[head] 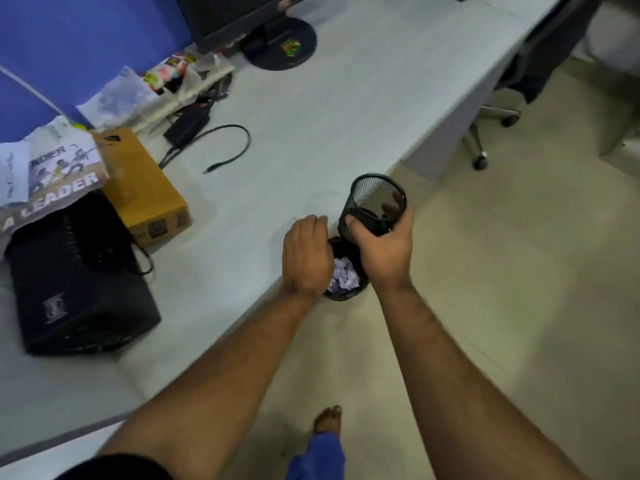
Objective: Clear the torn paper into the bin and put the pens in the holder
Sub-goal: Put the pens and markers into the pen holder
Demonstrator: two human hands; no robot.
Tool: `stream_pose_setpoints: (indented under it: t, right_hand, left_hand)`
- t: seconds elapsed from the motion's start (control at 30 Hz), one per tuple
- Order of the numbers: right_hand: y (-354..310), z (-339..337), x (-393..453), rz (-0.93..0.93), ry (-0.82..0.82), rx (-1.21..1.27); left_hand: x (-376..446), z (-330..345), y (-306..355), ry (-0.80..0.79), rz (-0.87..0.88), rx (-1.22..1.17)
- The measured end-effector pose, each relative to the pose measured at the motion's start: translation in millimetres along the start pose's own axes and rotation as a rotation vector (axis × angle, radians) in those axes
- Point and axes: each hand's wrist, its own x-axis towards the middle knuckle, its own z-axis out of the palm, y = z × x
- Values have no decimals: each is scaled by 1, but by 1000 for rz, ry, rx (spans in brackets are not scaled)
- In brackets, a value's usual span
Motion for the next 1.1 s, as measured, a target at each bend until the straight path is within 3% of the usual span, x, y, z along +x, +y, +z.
stream_pose_setpoints:
  t: [0.17,0.37,0.53,0.7,0.8,0.97,1.1]
  right_hand:
    - [55,-125,-46,65,191,-39]
    - [172,-299,-152,298,449,13]
    - [258,-399,-246,450,619,13]
    - [353,-458,-303,538,829,54]
    - [417,-477,-321,579,957,58]
    - [542,-492,-322,635,1061,36]
    - [640,-499,-316,668,1099,-148]
  left_hand:
    - [-71,36,96,-218,72,-284]
    - [-225,120,199,-621,103,-439]
    - [-342,170,268,-883,75,-515]
    - [-418,248,312,-1080,115,-504]
    - [-444,310,319,-1118,126,-475]
    - [-491,431,316,-1168,171,-408]
    - [-532,523,306,-1194,292,-367]
